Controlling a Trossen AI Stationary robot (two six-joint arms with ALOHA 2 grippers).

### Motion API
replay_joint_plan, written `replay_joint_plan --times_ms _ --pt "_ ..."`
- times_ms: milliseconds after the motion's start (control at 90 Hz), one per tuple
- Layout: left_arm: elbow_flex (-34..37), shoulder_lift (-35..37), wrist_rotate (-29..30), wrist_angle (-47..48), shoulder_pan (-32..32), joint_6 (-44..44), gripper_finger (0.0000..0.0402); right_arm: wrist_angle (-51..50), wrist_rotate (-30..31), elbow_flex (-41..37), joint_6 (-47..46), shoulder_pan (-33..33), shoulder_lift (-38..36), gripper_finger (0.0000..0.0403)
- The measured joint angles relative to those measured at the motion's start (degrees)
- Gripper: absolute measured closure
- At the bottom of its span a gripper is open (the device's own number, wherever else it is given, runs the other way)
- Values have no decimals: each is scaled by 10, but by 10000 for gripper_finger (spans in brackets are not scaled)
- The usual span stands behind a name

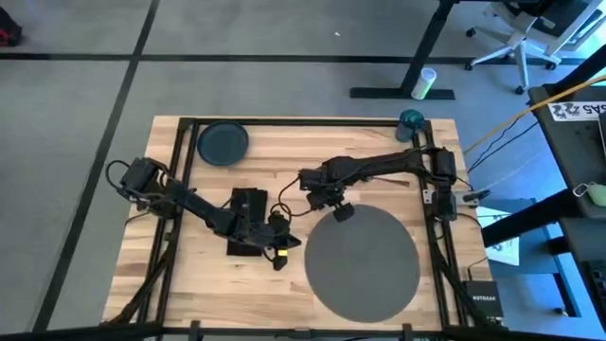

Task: Set table place
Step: Put the black knife on the gray table mat

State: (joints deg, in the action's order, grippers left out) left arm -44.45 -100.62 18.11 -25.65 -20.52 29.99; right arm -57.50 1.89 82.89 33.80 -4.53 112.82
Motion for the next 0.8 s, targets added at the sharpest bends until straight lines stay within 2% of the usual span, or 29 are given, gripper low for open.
replay_joint_plan --times_ms 178,367,511,800 --pt "0 0 19 15 -7 10 402 -10 57 -55 -21 -34 -1 403" --pt "0 0 80 73 8 72 402 15 101 -116 -53 -87 -1 403" --pt "0 0 100 106 36 96 402 49 105 -136 -64 -105 -5 402" --pt "0 0 98 106 81 59 402 125 100 -140 -41 -107 -5 402"
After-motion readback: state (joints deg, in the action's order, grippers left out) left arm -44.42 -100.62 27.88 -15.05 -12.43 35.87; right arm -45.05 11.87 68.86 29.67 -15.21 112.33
